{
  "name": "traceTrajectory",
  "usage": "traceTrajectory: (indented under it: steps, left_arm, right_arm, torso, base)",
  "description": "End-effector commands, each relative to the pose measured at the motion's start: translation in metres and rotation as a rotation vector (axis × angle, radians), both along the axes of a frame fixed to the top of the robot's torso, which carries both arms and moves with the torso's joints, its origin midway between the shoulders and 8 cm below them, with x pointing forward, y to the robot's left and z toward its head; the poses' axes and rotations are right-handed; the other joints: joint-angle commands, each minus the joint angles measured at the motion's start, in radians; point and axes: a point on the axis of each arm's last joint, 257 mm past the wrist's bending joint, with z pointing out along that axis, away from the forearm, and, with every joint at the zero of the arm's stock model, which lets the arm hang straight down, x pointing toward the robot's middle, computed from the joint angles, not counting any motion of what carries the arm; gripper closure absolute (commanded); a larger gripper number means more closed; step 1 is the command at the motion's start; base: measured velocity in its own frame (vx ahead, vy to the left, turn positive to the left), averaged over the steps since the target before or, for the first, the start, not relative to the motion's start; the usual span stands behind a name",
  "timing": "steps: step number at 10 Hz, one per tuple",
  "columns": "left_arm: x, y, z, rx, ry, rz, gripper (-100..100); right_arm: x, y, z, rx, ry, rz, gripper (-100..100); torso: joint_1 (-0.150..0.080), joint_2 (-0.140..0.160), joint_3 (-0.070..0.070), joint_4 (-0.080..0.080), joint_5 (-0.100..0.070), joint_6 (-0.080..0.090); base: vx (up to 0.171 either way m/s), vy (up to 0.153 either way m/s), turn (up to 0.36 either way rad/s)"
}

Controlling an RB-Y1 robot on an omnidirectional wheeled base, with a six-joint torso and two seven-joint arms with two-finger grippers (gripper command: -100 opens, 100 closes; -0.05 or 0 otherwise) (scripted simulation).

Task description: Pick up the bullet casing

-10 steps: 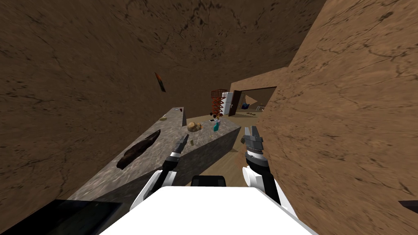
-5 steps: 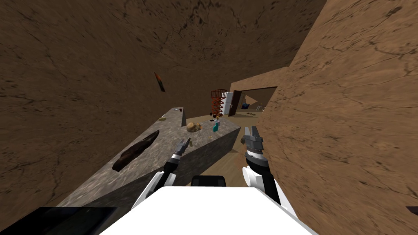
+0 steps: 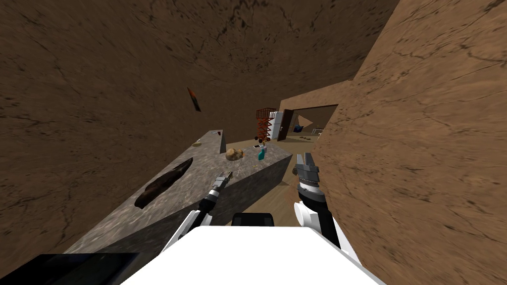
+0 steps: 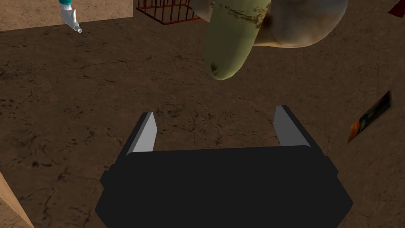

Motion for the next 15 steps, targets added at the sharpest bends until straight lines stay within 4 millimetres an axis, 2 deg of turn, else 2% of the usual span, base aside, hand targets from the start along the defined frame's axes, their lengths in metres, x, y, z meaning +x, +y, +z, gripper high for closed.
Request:
traceTrajectory:
  steps: [1,7,8,9,10,11,15]
  left_arm:
    - [0.000,0.003,-0.017,0.064,0.025,-0.004,-100]
    - [-0.009,0.014,-0.064,0.272,0.099,-0.032,-100]
    - [-0.008,0.012,-0.058,0.247,0.092,-0.028,-100]
    - [-0.008,0.013,-0.059,0.253,0.093,-0.029,0]
    - [-0.008,0.013,-0.059,0.252,0.093,-0.029,-100]
    - [-0.008,0.013,-0.059,0.252,0.093,-0.029,100]
    - [-0.008,0.013,-0.059,0.252,0.093,-0.029,100]
  right_arm:
    - [0.000,0.000,0.000,0.000,0.000,0.000,0]
    - [0.000,0.000,0.000,0.000,0.000,0.000,0]
    - [0.000,0.000,0.000,0.000,0.000,0.000,0]
    - [0.000,0.000,0.000,0.000,0.000,0.000,0]
    - [0.000,0.000,0.000,0.000,0.000,0.000,0]
    - [0.000,0.000,0.000,0.000,0.000,0.000,0]
    - [0.000,0.000,0.000,0.000,0.000,0.000,0]
  torso:
    - [0.000,0.000,0.000,0.000,0.000,0.000]
    - [0.000,0.000,0.000,0.000,0.000,0.000]
    - [0.000,0.000,0.000,0.000,0.000,0.000]
    - [0.001,0.000,0.000,0.000,0.000,0.000]
    - [0.001,0.001,0.000,0.000,0.000,0.000]
    - [0.001,0.001,0.000,0.000,0.000,0.000]
    - [0.001,0.001,0.000,0.000,0.000,0.000]
  base:
    - [0.012,-0.021,0.017]
    - [0.007,-0.012,0.009]
    - [0.000,0.000,0.000]
    - [0.000,0.000,0.000]
    - [0.000,0.000,0.000]
    - [0.000,0.000,0.000]
    - [0.000,0.000,0.000]
